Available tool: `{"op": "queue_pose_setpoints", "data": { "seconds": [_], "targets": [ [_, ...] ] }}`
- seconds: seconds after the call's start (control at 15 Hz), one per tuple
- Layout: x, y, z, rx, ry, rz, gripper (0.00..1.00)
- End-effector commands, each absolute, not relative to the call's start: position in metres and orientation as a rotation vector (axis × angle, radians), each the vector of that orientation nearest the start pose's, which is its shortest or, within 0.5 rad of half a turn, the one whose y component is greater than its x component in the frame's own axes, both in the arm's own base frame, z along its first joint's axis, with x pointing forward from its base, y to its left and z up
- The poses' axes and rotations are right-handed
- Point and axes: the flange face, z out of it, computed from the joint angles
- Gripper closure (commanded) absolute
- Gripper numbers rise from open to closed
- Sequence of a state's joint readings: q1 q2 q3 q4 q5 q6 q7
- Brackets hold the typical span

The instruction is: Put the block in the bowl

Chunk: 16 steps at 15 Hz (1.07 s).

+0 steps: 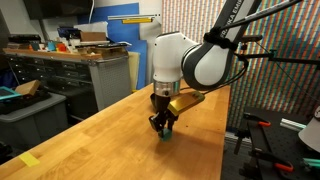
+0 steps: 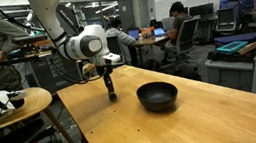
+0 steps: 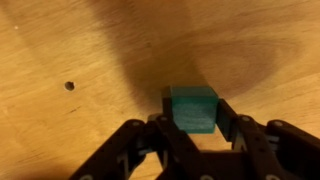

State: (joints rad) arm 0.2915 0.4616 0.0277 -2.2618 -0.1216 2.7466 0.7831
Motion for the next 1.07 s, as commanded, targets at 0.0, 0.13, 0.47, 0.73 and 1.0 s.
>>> {"op": "queue_pose_setpoints", "data": {
  "seconds": [0.0,0.13,0.47,0.73,1.0],
  "targets": [
    [0.507,0.178,0.157,-3.094,0.518,-0.056,0.79],
    [0.509,0.174,0.163,-3.096,0.525,-0.061,0.79],
    [0.52,0.154,0.189,-3.114,0.551,-0.089,0.79],
    [0.532,0.128,0.221,-3.119,0.596,-0.112,0.79],
    [0.542,0.098,0.247,-3.115,0.696,-0.126,0.79]
  ]
}}
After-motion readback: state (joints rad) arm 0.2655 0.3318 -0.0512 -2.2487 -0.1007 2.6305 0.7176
